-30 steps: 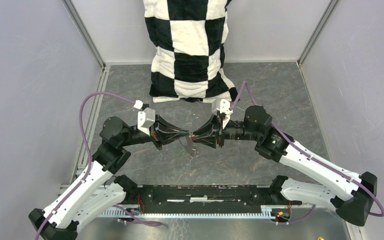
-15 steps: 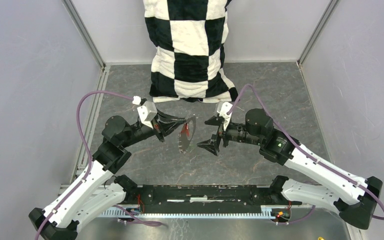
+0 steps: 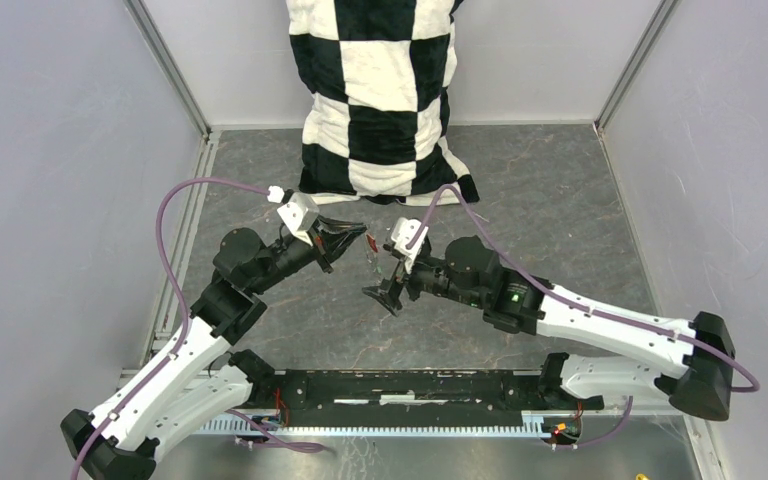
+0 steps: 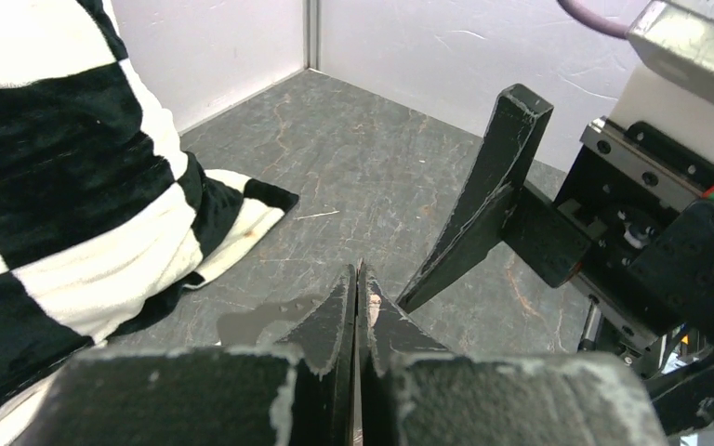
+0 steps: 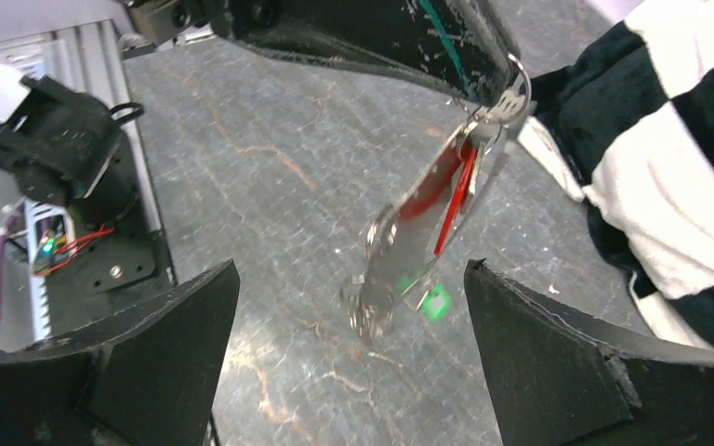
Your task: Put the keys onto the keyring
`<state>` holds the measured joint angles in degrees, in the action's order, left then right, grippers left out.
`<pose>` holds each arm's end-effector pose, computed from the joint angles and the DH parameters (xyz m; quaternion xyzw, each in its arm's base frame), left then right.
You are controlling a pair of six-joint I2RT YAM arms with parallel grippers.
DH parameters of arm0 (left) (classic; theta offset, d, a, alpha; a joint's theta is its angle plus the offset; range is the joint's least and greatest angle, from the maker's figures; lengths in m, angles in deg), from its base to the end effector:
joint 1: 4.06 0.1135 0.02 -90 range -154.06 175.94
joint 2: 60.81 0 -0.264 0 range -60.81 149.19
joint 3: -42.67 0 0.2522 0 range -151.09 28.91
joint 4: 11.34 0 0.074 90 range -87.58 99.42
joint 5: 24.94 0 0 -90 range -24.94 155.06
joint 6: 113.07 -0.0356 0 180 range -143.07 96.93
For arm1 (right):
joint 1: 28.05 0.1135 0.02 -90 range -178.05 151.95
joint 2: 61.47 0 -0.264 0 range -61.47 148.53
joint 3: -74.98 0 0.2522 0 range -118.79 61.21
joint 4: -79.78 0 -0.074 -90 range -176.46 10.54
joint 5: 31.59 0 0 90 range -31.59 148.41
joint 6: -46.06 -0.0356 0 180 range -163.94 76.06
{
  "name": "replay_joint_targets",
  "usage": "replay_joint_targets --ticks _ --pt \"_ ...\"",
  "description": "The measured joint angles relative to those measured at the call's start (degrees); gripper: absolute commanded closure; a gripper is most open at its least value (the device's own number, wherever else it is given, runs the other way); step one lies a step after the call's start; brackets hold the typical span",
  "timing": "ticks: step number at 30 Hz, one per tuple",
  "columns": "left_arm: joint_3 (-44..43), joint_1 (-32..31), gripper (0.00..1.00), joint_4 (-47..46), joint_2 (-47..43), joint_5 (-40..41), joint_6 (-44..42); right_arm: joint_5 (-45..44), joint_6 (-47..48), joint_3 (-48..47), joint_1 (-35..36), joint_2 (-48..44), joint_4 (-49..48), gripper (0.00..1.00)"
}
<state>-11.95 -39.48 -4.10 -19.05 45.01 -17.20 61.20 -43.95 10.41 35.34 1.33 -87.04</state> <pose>0.1362 -0.1119 0.3560 0.2934 0.6066 -0.3666 0.6415 0.1144 0.2322 0.3344 -0.4195 0.6502 0.3487 0.5288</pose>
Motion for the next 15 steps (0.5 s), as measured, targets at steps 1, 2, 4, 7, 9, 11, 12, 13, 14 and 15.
replay_joint_targets --ticks 1,2,4,7,9,11,12,13,14,15 --pt "0.0 0.0 0.98 0.1 0.0 0.2 0.0 -1.6 0.3 0.2 0.4 0.9 -1.5 0.02" --pt "0.0 0.0 0.98 0.1 0.0 0.3 0.0 -2.9 0.6 0.5 0.7 1.8 -3.2 0.02" --pt "0.0 0.0 0.98 0.1 0.0 0.5 0.0 -4.8 1.1 0.9 1.0 3.4 -5.7 0.02" --pt "0.0 0.0 0.98 0.4 0.0 0.5 0.0 -8.5 1.9 1.1 1.0 5.9 -8.5 0.13" --pt "0.0 0.0 0.98 0.5 -0.1 0.5 -0.1 -10.5 2.8 1.5 1.0 6.9 -10.0 0.43" --pt "0.0 0.0 0.98 0.7 -0.2 0.5 -0.1 -11.7 3.8 1.9 1.0 7.3 -11.0 0.73" --pt "0.0 0.0 0.98 0.8 -0.3 0.5 -0.1 -12.2 3.7 2.1 1.0 7.5 -11.2 0.84" --pt "0.0 0.0 0.98 0.8 -0.4 0.5 -0.1 -12.3 4.1 2.1 1.0 7.6 -11.5 0.91" --pt "0.0 0.0 0.94 0.8 -0.5 0.5 -0.2 -12.3 3.9 2.1 0.9 7.6 -11.8 0.97" --pt "0.0 0.0 0.85 0.7 -0.6 0.6 -0.2 -12.1 4.3 2.2 1.0 7.6 -11.8 1.00"
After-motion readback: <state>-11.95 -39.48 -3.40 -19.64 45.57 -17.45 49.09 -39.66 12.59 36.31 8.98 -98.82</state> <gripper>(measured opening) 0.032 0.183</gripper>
